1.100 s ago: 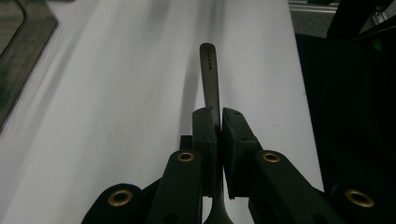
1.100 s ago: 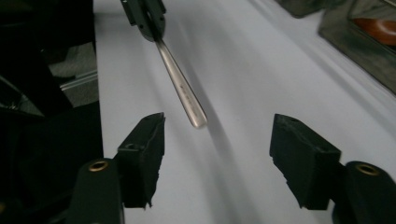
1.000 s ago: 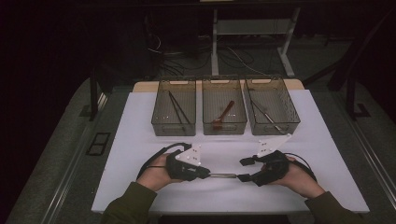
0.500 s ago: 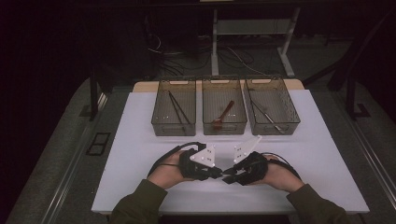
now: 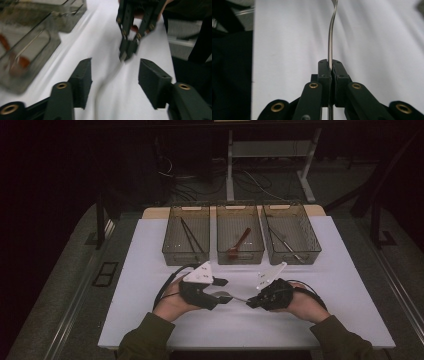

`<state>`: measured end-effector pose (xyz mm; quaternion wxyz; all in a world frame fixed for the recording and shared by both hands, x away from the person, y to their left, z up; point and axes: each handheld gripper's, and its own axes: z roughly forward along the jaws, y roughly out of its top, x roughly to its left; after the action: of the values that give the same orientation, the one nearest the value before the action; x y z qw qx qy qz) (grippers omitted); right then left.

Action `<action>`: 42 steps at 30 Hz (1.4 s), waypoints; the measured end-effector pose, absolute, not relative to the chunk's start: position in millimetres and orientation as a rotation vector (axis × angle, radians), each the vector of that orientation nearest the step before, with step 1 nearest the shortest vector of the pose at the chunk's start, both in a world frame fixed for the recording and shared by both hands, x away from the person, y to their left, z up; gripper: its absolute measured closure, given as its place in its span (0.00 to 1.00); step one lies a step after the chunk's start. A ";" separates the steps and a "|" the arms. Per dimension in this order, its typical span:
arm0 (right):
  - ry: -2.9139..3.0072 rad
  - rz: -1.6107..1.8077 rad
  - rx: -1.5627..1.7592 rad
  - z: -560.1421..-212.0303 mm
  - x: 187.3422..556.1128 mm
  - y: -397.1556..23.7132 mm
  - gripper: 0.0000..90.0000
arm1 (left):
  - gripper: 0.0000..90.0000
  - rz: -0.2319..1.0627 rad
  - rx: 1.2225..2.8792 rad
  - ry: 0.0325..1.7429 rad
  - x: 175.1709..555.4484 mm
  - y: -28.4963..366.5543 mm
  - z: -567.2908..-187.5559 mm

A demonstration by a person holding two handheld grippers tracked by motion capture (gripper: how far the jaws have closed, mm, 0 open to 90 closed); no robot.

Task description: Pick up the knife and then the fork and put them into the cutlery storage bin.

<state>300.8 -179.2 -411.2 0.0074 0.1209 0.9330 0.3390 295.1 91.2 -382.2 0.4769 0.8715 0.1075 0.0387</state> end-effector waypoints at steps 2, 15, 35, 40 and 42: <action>2.889 1.069 0.468 -407.1 304.1 -188.6 0.97 | 0.43 0.121 2.121 0.312 292.1 102.5 -385.4; 2.581 1.094 0.872 -369.8 339.7 -262.0 0.97 | 0.25 0.169 2.090 0.562 276.5 143.4 -414.2; 2.254 0.971 1.357 -360.4 432.4 -321.1 0.96 | 0.00 0.251 2.093 0.671 277.0 156.8 -429.3; 2.266 0.937 1.414 -375.2 449.7 -317.8 0.96 | 0.00 0.240 2.096 0.681 277.5 157.8 -428.5; 2.273 0.921 1.439 -382.4 454.1 -316.3 0.95 | 0.00 0.234 2.102 0.682 277.9 158.3 -428.3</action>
<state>454.1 -316.3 -382.4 0.1485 0.5005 0.7905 0.3202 277.9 158.3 -428.3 0.4439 0.8476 0.2751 0.0942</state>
